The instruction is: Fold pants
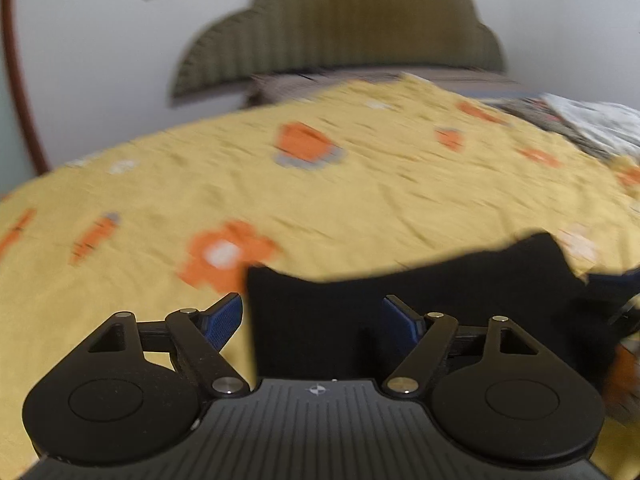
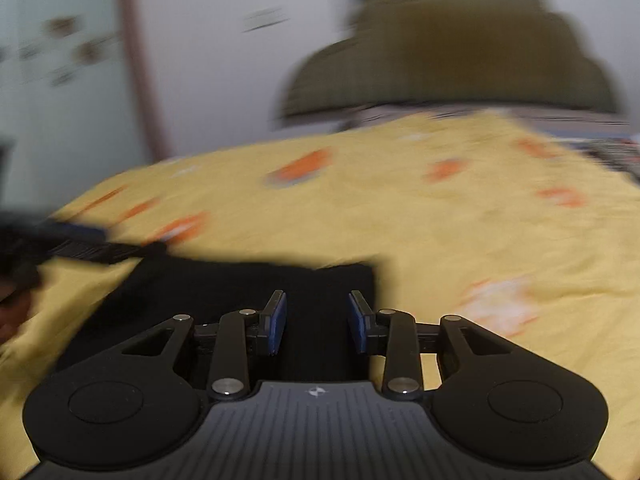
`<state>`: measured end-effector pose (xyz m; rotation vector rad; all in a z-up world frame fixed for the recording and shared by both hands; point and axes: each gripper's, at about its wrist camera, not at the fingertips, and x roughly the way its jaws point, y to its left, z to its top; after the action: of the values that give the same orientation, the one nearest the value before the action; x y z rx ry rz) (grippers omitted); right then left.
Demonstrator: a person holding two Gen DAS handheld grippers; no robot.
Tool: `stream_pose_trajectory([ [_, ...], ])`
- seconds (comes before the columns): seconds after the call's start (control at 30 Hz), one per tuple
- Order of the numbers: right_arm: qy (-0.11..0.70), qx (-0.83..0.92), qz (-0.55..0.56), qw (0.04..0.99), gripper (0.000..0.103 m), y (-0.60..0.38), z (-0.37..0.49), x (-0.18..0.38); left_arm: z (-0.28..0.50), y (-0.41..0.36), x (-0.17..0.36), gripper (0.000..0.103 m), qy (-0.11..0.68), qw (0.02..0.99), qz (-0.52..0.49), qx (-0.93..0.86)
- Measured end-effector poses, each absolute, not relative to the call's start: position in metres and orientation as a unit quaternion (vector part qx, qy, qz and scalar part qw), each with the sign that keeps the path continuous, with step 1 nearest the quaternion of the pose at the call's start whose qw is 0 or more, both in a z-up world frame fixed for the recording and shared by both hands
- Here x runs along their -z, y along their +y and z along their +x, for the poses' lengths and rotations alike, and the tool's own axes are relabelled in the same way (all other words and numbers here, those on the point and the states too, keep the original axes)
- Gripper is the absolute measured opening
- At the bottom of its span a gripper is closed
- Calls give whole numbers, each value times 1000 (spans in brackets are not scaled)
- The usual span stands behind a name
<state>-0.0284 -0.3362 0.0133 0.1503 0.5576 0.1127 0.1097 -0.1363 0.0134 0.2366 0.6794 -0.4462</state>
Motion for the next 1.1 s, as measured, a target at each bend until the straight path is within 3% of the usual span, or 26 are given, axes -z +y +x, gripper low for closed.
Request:
stream_pose_trajectory([
  [0.07, 304, -51, 39, 950, 31, -324, -26, 1, 109, -144, -1, 81, 346, 901, 137, 223],
  [0.17, 311, 1, 60, 948, 49, -336, -22, 11, 121, -148, 20, 81, 371, 895, 166, 181],
  [0.2, 307, 8, 81, 948, 49, -338, -24, 7, 121, -140, 17, 77, 380, 897, 142, 179],
  [0.37, 275, -32, 66, 959, 47, -314, -41, -5, 94, -115, 2, 86, 373, 897, 110, 212],
  [0.53, 295, 32, 15, 955, 48, -305, -36, 11, 77, -87, 10, 86, 396, 890, 87, 208],
  [0.63, 277, 6, 93, 956, 48, -323, -45, 4, 79, -50, 5, 89, 414, 884, 0, 215],
  [0.77, 290, -32, 214, 932, 50, -369, -35, 9, 108, -23, 25, 91, 496, 818, -125, 262],
  [0.9, 314, -85, 312, 893, 50, -415, -24, 24, 125, -22, 35, 94, 501, 784, -175, 321],
  [1.1, 345, -142, 365, 853, 50, -443, -8, 40, 145, -32, 48, 96, 504, 749, -235, 360],
])
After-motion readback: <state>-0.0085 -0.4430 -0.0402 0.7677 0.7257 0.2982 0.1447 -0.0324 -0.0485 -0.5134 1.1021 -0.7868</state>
